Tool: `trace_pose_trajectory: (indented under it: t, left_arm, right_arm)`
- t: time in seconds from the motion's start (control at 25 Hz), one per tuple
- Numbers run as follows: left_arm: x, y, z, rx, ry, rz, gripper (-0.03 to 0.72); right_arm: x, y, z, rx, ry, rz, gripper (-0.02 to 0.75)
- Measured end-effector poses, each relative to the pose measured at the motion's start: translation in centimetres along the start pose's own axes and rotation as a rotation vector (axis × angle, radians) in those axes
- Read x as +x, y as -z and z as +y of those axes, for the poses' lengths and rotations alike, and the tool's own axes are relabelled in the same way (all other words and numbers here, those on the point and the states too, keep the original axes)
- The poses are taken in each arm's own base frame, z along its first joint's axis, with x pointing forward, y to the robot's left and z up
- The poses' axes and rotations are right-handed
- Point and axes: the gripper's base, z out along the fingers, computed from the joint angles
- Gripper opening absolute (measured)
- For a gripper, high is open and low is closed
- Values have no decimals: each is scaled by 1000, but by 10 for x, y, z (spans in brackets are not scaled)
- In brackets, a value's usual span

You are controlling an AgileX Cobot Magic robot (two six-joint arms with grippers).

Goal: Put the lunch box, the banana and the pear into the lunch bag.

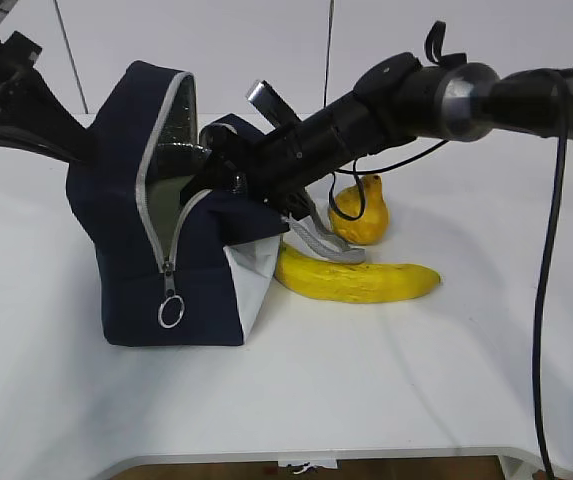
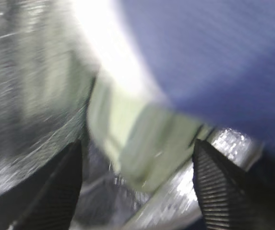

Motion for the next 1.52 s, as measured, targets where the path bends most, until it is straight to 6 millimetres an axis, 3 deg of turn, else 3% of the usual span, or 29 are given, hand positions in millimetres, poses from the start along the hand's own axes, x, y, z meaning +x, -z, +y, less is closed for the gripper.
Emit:
trace_pose_trajectory:
  t: [0.36, 0.56, 0.92, 1.08, 1.32, 1.52]
  left_arm:
    - [0, 0, 0, -2, -1, 2, 12]
    - [1, 0, 1, -11, -5, 8, 12]
    - [2, 0, 3, -32, -15, 21, 12]
    - [2, 0, 3, -35, -16, 23, 12]
    - [3, 0, 4, -44, -20, 28, 12]
    - [3, 0, 4, -46, -21, 29, 12]
  right_arm:
    - [-13, 25, 31, 99, 116, 111, 540]
    - [-24, 41, 48, 169, 189, 87, 540]
    - [-30, 54, 56, 253, 207, 52, 540]
    - [-31, 73, 69, 343, 252, 20, 540]
    - [-28, 107, 105, 375, 317, -49, 540]
    - [-12, 129, 117, 438, 333, -41, 540]
